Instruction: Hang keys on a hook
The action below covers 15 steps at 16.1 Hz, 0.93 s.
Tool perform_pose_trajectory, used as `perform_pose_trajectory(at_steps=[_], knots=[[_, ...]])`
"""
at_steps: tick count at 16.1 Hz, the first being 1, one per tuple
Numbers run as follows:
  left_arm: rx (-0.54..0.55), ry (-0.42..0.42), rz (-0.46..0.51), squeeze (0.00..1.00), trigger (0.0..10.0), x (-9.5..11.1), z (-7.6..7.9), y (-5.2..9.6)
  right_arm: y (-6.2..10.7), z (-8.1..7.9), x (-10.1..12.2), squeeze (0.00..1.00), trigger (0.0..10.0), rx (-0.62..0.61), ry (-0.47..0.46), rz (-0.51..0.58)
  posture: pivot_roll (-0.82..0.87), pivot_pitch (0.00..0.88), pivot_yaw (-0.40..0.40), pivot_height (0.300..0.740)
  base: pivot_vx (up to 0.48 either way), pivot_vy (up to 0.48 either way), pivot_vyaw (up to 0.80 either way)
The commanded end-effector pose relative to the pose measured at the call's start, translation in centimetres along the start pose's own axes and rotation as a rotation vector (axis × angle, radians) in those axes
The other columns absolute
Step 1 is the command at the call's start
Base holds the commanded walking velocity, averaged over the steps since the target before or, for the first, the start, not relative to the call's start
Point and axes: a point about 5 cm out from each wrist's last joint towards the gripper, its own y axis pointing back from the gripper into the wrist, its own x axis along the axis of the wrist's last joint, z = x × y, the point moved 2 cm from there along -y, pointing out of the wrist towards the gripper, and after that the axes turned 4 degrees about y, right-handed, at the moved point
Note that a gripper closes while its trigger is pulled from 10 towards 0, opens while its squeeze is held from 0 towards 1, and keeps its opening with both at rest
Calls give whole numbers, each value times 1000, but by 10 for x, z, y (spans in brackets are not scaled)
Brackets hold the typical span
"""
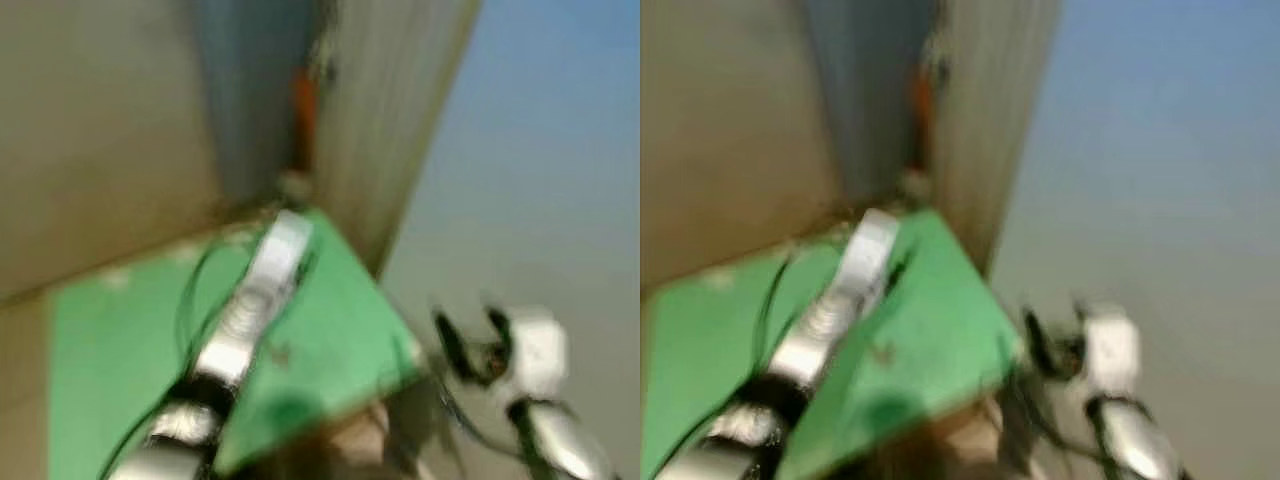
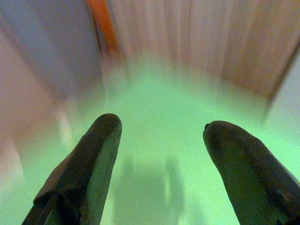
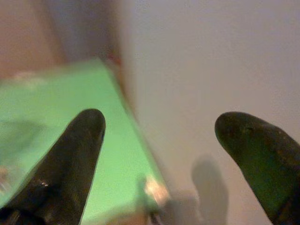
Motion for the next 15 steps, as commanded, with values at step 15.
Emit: perform_pose_trajectory(at_steps=[15], knots=[[135, 56, 245, 0, 10000, 7, 14, 24, -27, -26, 20, 0, 10000, 198, -76, 36, -129, 120, -91, 740, -147, 0, 0]])
